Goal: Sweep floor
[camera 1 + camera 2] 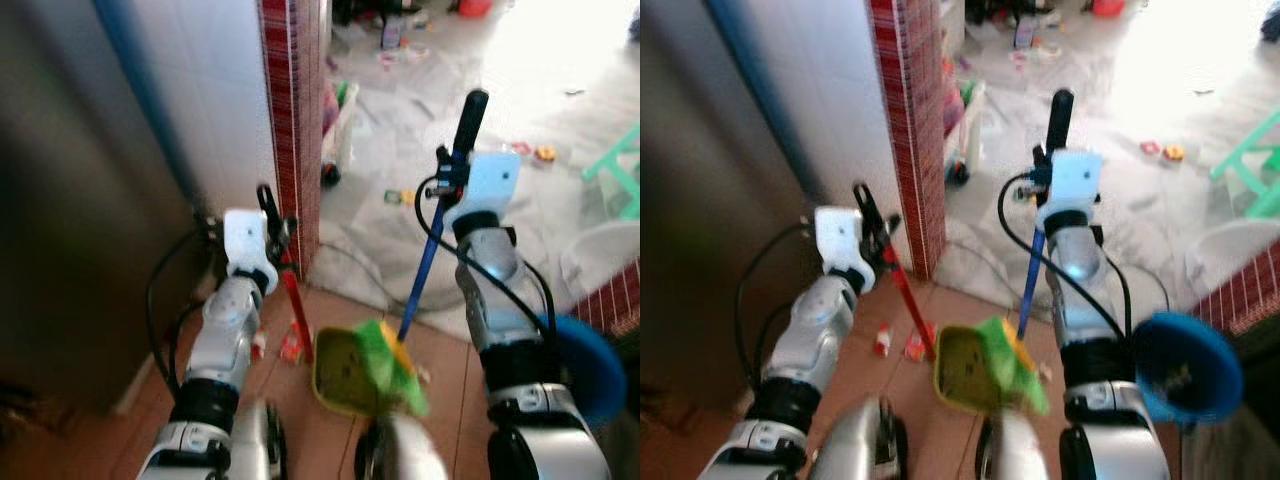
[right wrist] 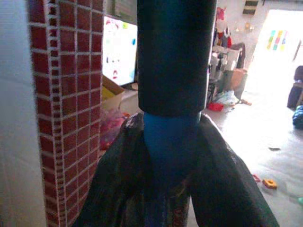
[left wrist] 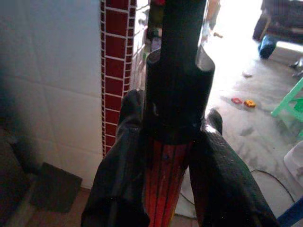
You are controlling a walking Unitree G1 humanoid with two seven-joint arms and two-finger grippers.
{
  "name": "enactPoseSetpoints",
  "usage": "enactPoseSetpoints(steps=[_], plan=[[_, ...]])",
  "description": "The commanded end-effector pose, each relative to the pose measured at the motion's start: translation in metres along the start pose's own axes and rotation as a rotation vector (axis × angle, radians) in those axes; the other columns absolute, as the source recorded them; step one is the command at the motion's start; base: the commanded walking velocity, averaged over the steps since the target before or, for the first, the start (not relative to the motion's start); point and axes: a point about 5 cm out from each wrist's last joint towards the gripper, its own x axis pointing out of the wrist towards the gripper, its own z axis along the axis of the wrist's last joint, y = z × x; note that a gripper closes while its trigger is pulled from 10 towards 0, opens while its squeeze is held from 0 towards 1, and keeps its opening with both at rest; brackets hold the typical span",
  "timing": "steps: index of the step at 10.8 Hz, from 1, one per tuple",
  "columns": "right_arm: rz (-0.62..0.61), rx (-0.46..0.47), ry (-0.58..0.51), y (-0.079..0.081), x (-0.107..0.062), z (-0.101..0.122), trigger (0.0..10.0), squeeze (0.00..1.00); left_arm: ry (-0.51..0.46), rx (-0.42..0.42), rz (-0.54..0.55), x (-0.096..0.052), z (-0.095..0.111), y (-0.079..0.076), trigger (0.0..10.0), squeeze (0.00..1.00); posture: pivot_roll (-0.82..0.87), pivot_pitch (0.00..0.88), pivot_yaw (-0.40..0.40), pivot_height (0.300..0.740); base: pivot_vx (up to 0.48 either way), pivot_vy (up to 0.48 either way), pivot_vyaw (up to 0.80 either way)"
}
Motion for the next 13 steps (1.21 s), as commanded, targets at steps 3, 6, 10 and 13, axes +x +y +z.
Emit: enactPoseSetpoints(steps=[3,6,10,13], plan=[[0.015,-0.016,-0.044,0.001,0.004,0.007,10.0,0.00,0.021,-0.041,-0.002,-0.003,-0.005,-0.002,10.0,0.00,-0.09,0.023,0.014,0.648,-0.081,0.000,0.00],[0.031,-0.053,0.041,-0.008,-0.014,-0.017,10.0,0.00,-0.034,-0.088,-0.046,-0.004,0.002,-0.008,10.0,0.00,-0.09,0.000,0.042,0.648,0.305,0.000,0.00],[0.012,0.019,-0.029,-0.014,0.000,-0.002,10.0,0.00,-0.039,-0.110,-0.086,0.004,0.006,-0.016,10.0,0.00,-0.12,0.000,0.055,0.687,0.000,0.000,0.00],[0.006,0.071,-0.032,-0.015,0.010,0.004,10.0,0.00,-0.036,-0.109,-0.052,-0.002,0.001,-0.007,10.0,0.00,-0.10,0.000,0.043,0.737,0.000,0.000,0.00]])
